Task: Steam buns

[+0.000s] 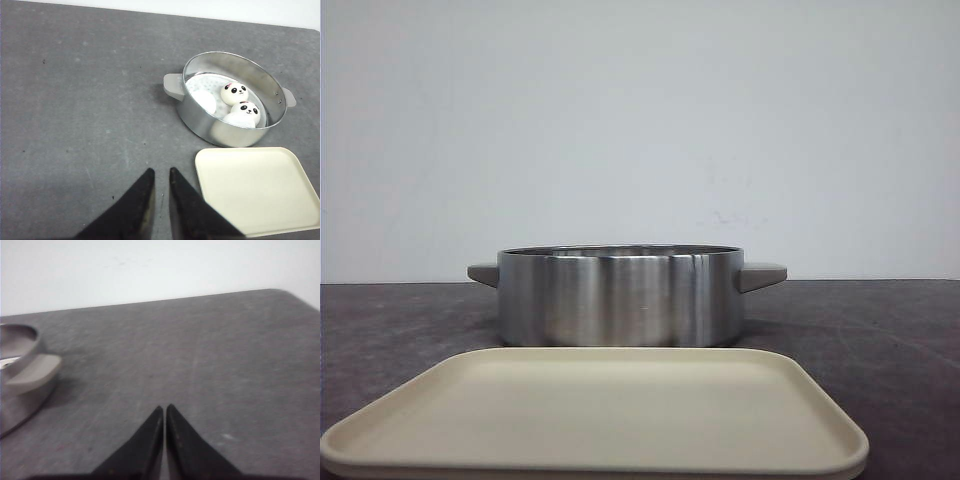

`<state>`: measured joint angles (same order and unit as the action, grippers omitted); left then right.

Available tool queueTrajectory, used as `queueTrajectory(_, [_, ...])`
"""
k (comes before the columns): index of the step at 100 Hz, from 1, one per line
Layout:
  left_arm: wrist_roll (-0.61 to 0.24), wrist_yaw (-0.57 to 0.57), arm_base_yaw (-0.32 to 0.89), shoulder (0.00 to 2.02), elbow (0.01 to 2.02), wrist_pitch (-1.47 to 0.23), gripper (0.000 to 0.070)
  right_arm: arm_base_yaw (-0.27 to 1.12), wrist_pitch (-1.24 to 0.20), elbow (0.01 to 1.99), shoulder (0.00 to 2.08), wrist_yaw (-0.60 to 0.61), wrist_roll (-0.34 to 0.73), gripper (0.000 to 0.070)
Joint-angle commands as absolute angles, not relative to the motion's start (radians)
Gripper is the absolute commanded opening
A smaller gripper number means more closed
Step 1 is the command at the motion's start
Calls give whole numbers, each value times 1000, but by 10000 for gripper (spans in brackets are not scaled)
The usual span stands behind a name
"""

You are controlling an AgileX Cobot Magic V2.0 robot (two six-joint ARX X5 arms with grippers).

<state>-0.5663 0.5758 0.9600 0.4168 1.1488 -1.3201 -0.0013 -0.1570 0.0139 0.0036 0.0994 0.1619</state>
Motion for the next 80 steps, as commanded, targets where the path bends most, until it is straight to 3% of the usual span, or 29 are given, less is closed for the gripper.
queueTrajectory(1, [-569,576,970,417,1164,-1313,17,-1,-172,12,4,116,171,6])
queueTrajectory(80, [-569,576,970,417,1164,-1313,17,-1,-158,12,4,131,166,6])
